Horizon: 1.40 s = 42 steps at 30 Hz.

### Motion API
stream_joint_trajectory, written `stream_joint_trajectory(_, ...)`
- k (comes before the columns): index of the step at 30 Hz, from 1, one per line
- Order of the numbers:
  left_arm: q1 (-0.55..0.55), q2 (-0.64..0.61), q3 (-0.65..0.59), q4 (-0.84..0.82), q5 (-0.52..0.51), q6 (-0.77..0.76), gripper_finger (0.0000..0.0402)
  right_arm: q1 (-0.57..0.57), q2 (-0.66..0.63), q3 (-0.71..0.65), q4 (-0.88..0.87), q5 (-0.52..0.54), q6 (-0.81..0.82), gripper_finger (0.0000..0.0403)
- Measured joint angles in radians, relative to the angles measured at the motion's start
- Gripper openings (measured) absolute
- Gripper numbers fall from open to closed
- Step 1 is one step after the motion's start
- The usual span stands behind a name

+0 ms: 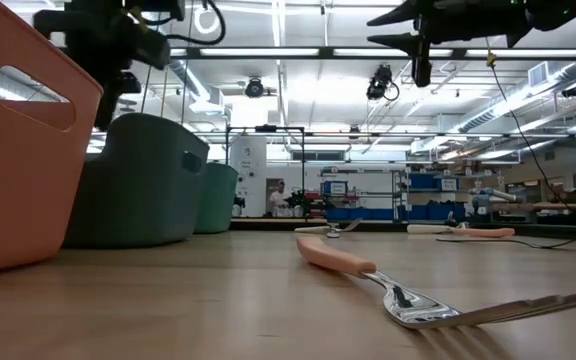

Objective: Sort silverware by color (type)
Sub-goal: Put the light orange fork into the blue bin, then put the black fork into the green bin

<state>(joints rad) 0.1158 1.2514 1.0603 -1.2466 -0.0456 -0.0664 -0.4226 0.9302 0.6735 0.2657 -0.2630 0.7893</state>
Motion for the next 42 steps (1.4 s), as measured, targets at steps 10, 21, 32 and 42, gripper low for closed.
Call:
stream_joint_trajectory(10, 0.052, -0.001, 0.154, 0.061, 0.0, -0.033, 0.0109, -0.039, 0.0, 0.0, 0.0, 0.008, -0.034, 0.0102)
stream_joint_trajectory(21, 0.046, -0.001, 0.238, 0.459, 0.001, -0.138, 0.0109, -0.097, 0.0, 0.0, -0.02, 0.01, -0.112, 0.0102)
stream_joint_trajectory(32, -0.009, -0.001, 0.238, 0.791, 0.001, -0.13, 0.0109, -0.104, 0.0, 0.0, -0.322, 0.091, -0.161, 0.0102)
stream_joint_trajectory(42, -0.012, -0.001, 0.238, 0.818, 0.001, -0.121, 0.0109, -0.104, 0.0, 0.0, -0.766, 0.17, -0.176, 0.0102)
